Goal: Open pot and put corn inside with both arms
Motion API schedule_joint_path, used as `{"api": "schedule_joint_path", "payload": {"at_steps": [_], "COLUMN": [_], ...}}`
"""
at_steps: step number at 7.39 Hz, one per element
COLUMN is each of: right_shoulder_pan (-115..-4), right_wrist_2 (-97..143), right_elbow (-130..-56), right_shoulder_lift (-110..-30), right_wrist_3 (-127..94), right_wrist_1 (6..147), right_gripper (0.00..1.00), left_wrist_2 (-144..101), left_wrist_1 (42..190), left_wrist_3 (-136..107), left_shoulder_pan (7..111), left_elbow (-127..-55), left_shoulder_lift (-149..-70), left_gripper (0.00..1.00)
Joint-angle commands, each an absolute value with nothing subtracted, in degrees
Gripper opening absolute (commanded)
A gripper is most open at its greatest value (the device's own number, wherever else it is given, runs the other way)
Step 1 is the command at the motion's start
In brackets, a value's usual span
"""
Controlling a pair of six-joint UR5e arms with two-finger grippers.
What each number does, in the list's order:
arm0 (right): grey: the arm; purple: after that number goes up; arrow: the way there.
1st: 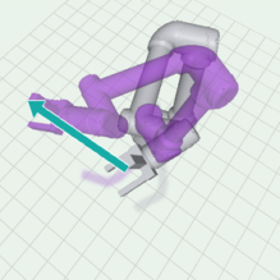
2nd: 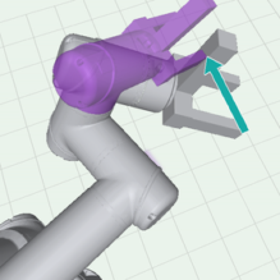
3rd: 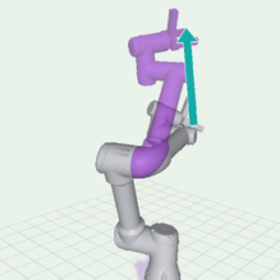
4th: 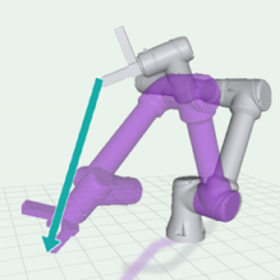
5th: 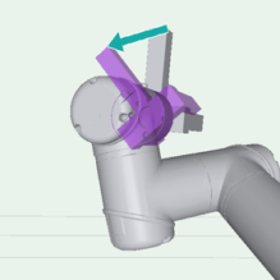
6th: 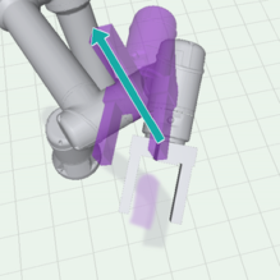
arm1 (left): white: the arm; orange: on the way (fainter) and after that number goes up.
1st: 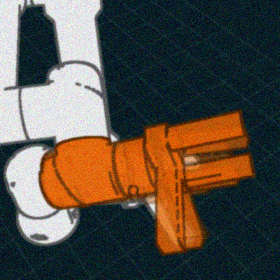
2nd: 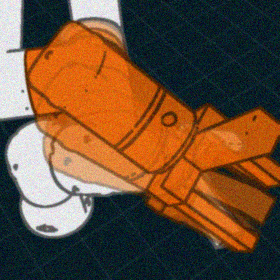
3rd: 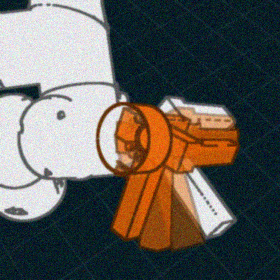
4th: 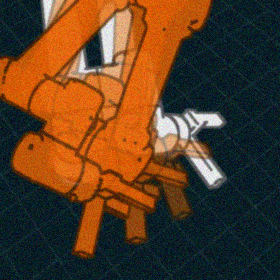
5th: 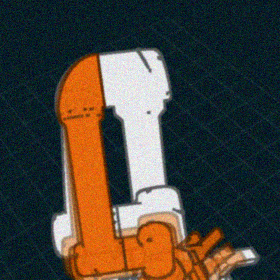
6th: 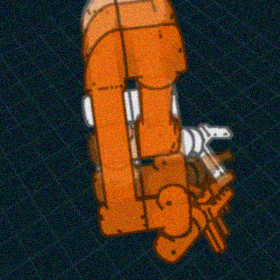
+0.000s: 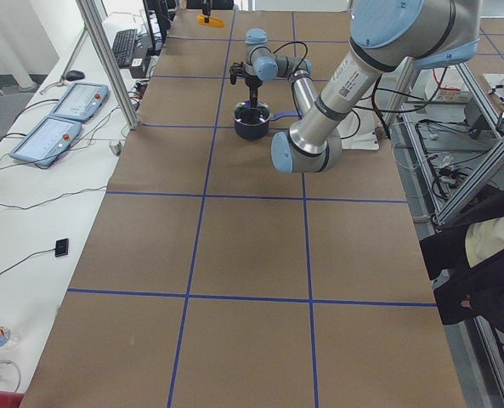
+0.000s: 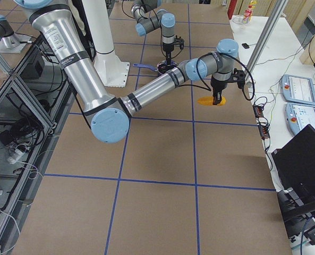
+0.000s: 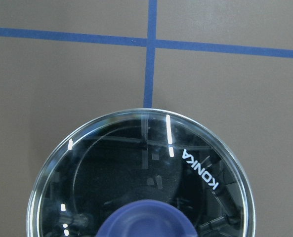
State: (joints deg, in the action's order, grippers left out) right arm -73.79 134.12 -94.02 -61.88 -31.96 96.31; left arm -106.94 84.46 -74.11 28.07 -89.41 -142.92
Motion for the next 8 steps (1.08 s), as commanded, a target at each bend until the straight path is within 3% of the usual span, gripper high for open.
{"api": "schedule_joint_path", "payload": {"at_steps": [1,5,7,8], "right_shoulder_pan": [-73.8,-73.8,-73.7,-72.8], "right_wrist_2": [134.1,134.1,135.6,137.1], "right_elbow": [-94.0,-94.0,-94.0,-94.4], "right_shoulder_lift": [-61.9,-61.9,-60.3,-58.7], "right_wrist_3": [-32.0,-32.0,-36.7,-42.4], "right_wrist_1": [96.2,96.2,96.2,96.1], "right_gripper": [0.47,0.47,0.47,0.47], "left_wrist_2": [-106.9,-107.4,-111.0,-112.7], "left_wrist_1": [84.5,84.4,79.1,77.2], "left_wrist_3": [-73.9,-71.5,-68.7,-63.3], "left_shoulder_pan": [28.2,29.9,33.9,35.7], "left_elbow": [-89.4,-90.3,-96.6,-104.9], "left_shoulder_lift": [-142.8,-142.8,-141.8,-135.2], "left_gripper": [0.63,0.51,0.51,0.51]}}
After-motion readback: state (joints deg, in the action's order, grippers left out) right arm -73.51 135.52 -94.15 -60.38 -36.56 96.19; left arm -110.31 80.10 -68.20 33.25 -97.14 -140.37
